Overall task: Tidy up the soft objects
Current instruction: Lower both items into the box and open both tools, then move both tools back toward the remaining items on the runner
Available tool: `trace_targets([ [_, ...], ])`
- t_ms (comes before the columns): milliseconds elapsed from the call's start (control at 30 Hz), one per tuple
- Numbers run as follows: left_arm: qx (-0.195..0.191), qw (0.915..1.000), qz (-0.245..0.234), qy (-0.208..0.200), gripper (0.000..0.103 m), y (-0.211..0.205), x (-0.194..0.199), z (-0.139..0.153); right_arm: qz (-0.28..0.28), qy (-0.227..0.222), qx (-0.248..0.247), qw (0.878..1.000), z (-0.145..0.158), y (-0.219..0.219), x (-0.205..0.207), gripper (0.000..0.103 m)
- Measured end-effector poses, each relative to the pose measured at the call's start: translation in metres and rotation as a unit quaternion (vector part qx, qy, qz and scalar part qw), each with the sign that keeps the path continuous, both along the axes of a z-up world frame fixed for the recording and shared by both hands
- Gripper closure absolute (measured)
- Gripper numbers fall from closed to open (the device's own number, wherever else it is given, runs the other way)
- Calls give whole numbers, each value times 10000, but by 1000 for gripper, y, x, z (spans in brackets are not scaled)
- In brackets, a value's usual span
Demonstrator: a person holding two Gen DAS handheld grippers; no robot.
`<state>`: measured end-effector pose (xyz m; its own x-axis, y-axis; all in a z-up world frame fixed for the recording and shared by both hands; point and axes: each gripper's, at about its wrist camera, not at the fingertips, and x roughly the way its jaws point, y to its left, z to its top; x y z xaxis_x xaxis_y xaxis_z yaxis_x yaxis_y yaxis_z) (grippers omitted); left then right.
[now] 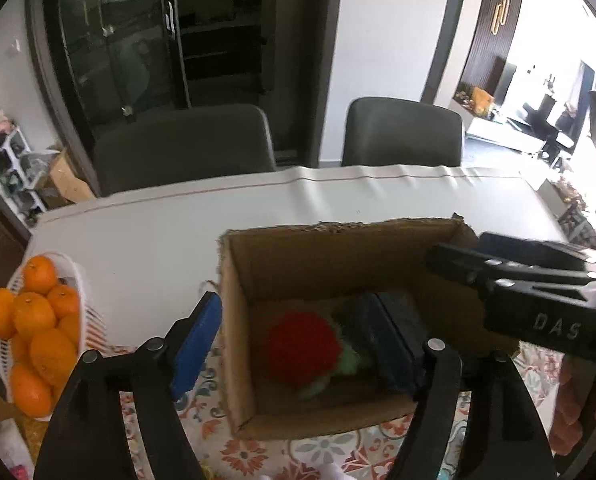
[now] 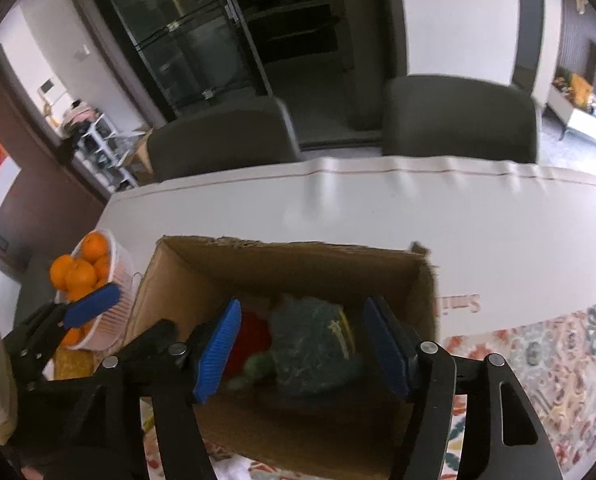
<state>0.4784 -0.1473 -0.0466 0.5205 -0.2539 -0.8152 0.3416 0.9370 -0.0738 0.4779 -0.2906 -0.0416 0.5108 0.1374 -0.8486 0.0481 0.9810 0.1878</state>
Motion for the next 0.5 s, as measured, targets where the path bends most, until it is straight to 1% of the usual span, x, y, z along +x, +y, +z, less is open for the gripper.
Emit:
trace_targets([
  [33, 53, 10000, 38, -53, 27, 1, -2, 2, -53, -42, -144, 9999, 4, 1, -3, 33],
  [133, 185, 9996, 162, -171, 25, 6, -10, 9, -176, -109, -410, 9989, 12, 2, -13, 33],
  [400, 186, 9989, 388, -183, 25, 19, -40, 26, -301, -342, -618, 9971, 40, 11, -49, 33],
  [500, 232, 9989, 369, -173, 25, 21, -52, 31, -281, -379, -692, 9965, 46, 13, -62, 33],
])
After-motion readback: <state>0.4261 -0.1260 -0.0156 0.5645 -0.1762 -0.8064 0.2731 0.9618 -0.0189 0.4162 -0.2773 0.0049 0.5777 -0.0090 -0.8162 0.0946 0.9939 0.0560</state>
